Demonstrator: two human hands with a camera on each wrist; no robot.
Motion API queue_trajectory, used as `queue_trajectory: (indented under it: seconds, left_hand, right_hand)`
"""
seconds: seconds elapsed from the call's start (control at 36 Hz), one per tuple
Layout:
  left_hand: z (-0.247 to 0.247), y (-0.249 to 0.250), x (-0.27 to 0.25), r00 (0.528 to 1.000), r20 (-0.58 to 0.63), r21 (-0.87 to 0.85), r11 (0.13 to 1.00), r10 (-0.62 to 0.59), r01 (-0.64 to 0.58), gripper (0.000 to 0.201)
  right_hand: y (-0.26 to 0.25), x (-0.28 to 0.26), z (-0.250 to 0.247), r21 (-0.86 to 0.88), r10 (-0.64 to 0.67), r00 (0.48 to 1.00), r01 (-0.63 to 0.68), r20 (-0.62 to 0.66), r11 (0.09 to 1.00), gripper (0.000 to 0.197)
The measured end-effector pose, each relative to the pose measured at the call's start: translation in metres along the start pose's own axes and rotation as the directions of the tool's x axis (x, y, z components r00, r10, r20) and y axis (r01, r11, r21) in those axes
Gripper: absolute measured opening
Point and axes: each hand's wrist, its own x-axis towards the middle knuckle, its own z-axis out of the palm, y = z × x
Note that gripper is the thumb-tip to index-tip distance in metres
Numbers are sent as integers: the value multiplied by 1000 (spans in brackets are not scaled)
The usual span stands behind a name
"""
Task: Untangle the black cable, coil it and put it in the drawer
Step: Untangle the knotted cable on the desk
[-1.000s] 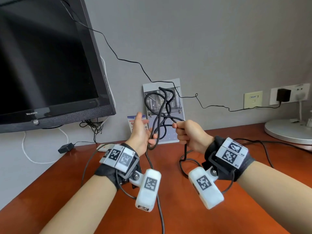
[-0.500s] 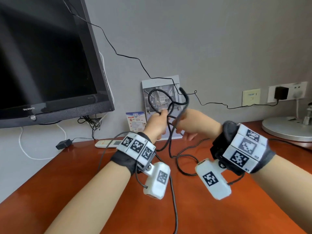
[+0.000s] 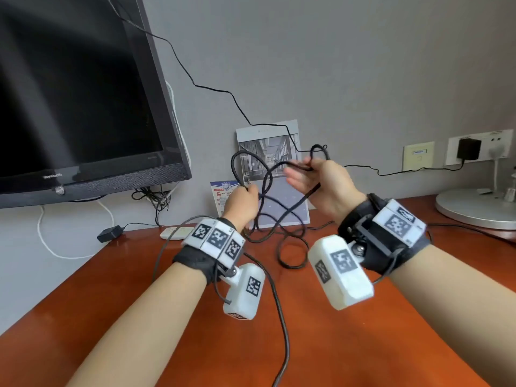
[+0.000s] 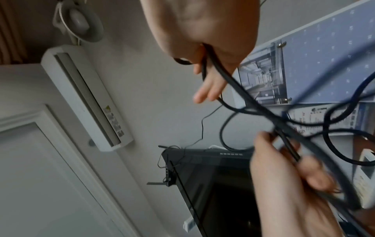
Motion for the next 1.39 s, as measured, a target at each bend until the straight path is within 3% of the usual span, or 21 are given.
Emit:
queue_trajectory:
  seconds: [0.22, 0.28, 0.33, 0.39, 0.44, 0.5, 0.53, 0.58, 0.64, 0.67, 0.72, 0.78, 0.86, 0.92, 0.97, 1.06, 1.14, 1.19, 1.25, 1.31, 1.39]
  left_hand:
    - [-22, -36, 16, 983, -109, 90, 984, -147, 157, 36]
    - [-25, -41, 20, 975, -149, 91, 979, -167, 182, 36]
    - [-27, -45, 23, 958, -237, 108, 975, -164, 194, 37]
    - [-28, -49, 26, 936, -319, 116, 974, -150, 196, 40]
    - [-27, -50, 28, 918, -367, 101, 974, -152, 201, 41]
    - [-25, -49, 29, 909, -387, 82, 976, -156, 203, 41]
    - [-23, -49, 31, 905, -395, 74, 976, -159, 203, 40]
    - [-22, -51, 33, 896, -411, 69, 974, -170, 217, 39]
    - [-24, -56, 35, 885, -424, 67, 968, -192, 242, 39]
    - [-26, -59, 35, 877, -431, 64, 963, -210, 262, 38]
    - [-31, -67, 35, 863, -440, 57, 951, -248, 303, 38]
    - [-32, -72, 33, 857, -432, 53, 941, -280, 334, 39]
    - [-25, -70, 32, 867, -416, 52, 945, -275, 324, 39]
    - [-16, -61, 30, 889, -405, 73, 962, -214, 265, 38]
    - [-6, -51, 29, 913, -386, 95, 979, -131, 180, 37]
    - [8, -37, 24, 938, -345, 119, 992, 14, 29, 36]
    - [19, -24, 19, 936, -305, 178, 976, 176, -125, 34]
    - [24, -16, 17, 930, -286, 224, 959, 232, -171, 33]
    - [27, -10, 16, 929, -274, 240, 953, 248, -183, 32]
    - [29, -5, 17, 930, -269, 245, 951, 252, -187, 32]
    - [30, 0, 18, 932, -255, 258, 947, 257, -191, 30]
  right_hand:
    - [-35, 0, -30, 266, -100, 995, 97, -2, 959, 27]
    - [-45, -1, -40, 144, -91, 993, 79, 80, 986, 20]
    - [-53, 0, -49, -172, -3, 991, 26, 133, 985, 18]
    - [-53, 1, -55, -555, 118, 992, -75, 42, 828, 21]
    - [-48, -4, -62, -867, 205, 976, -168, -79, 468, 24]
    - [-42, -9, -69, -980, 320, 941, -156, -110, 121, 30]
    - [-39, -11, -71, -991, 386, 916, -131, -107, 36, 32]
    - [-36, -12, -75, -995, 407, 909, -67, -90, -71, 36]
    - [-37, -9, -77, -986, 254, 965, -27, -69, -166, 39]
    - [-39, -5, -81, -986, 141, 988, -39, -62, -161, 38]
    - [-46, 2, -90, -996, -75, 994, -85, -82, -34, 35]
    - [-55, 11, -105, -991, -247, 960, -136, -129, -15, 34]
    - [-60, 17, -120, -936, -446, 869, -314, -215, -159, 28]
    - [-58, 16, -125, -831, -400, 878, -416, -263, -368, 25]
    - [-51, 16, -131, -680, -234, 895, -442, -380, -585, 12]
    - [-44, 26, -142, -605, -22, 901, -309, -433, -734, 25]
    - [-35, 24, -105, -657, 35, 948, -193, -317, -728, 30]
    - [-22, 25, -69, -798, 9, 995, -72, -96, -599, 27]
    - [-5, 26, -39, -908, 90, 994, 95, 64, -407, 29]
    - [11, 24, -17, -953, 203, 973, 160, 109, -256, 34]
    - [31, 27, -5, -974, 244, 958, 184, 147, -135, 41]
